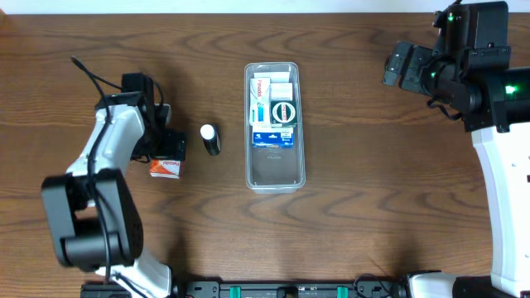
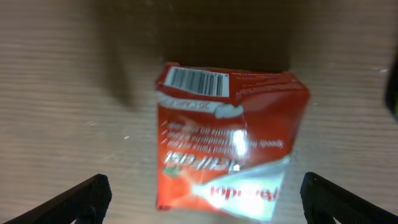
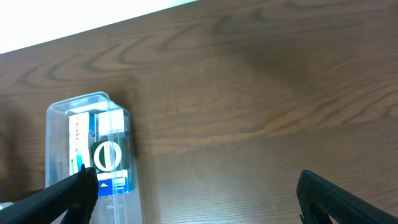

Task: Pack container
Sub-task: 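Carry the red box into the container with the left gripper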

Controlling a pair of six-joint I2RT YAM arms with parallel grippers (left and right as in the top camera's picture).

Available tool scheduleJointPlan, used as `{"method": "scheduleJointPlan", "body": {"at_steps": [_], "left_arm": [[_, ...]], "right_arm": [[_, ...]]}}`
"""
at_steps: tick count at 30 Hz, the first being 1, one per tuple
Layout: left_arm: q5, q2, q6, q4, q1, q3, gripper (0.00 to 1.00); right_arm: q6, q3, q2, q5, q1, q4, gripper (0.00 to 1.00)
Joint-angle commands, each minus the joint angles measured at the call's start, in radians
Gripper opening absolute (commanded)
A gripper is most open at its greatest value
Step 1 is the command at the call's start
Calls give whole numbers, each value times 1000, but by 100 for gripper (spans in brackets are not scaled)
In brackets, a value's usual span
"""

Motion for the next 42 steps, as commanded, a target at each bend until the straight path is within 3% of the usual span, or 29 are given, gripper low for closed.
{"method": "scheduleJointPlan", "body": {"at_steps": [1, 6, 7, 9, 14, 21, 29, 35, 42], "left_arm": [[10, 40, 18, -2, 3, 22, 98], [10, 76, 19, 29, 3, 22, 98], [10, 81, 19, 35, 3, 22, 94], [10, 85, 19, 39, 3, 22, 72], [2, 77, 14, 25, 3, 23, 61], [-37, 0, -21, -51, 3, 54, 60], [-34, -228, -134, -217, -38, 183, 60], [2, -425, -283, -156, -235, 216, 60], [-2, -394, -390, 27, -546, 201, 60]], "right_arm": [[-11, 2, -14, 3, -5, -1, 99], [-11, 2, -14, 3, -5, -1, 99], [-11, 2, -14, 3, -5, -1, 99], [-11, 2, -14, 3, -5, -1, 99], [-11, 2, -14, 3, -5, -1, 99], [-11, 2, -14, 3, -5, -1, 99], [-11, 2, -14, 3, -5, -1, 99], [-11, 2, -14, 3, -5, -1, 99], [-11, 2, -14, 3, -5, -1, 99]]}}
